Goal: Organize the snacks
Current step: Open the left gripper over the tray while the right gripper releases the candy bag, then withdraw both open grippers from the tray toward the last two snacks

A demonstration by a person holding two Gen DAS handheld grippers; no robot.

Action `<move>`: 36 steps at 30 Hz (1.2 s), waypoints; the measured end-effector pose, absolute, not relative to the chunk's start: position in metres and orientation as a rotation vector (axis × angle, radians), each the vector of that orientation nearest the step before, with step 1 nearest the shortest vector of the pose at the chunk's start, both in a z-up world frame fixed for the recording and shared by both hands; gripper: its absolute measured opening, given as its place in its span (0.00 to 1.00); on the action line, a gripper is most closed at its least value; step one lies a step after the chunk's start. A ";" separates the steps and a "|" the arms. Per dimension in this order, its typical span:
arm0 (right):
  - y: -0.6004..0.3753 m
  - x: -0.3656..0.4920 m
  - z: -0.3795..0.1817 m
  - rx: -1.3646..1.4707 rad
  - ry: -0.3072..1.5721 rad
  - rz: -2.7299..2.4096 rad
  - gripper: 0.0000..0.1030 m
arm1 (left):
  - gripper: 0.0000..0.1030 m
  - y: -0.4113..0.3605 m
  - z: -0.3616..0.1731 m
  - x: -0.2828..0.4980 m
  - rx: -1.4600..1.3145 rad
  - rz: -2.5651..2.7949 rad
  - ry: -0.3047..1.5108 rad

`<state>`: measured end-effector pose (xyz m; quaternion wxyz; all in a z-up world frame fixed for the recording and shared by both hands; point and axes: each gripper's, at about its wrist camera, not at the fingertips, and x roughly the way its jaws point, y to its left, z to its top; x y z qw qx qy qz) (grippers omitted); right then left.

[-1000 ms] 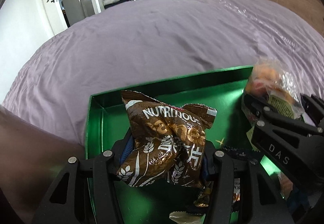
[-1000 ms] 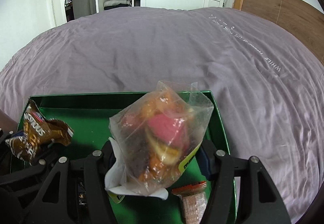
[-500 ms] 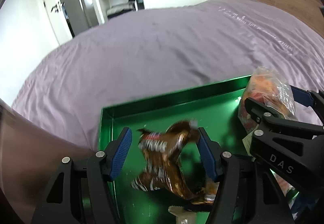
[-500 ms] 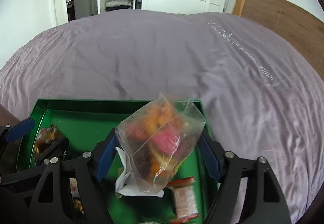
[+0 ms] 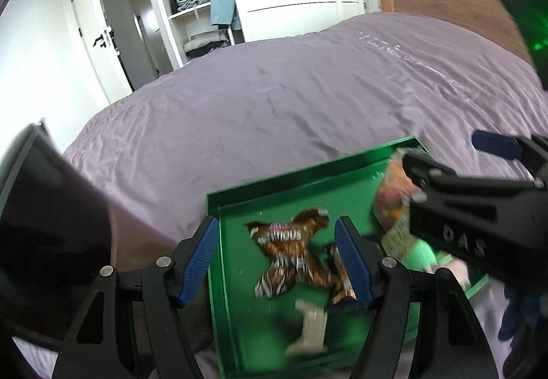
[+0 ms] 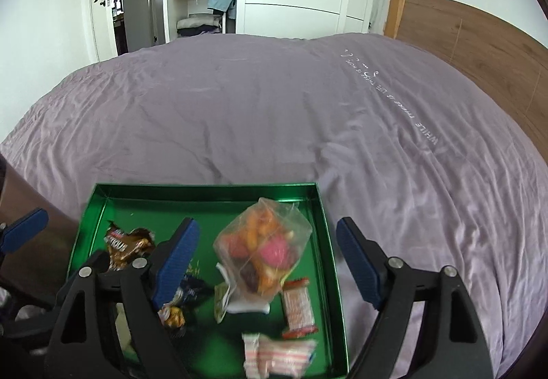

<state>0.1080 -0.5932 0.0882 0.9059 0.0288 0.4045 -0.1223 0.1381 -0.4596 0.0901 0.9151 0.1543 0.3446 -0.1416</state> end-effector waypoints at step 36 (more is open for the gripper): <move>-0.311 -0.207 0.234 0.079 0.623 -0.107 1.00 | 0.65 0.041 0.178 -0.099 0.037 0.012 0.518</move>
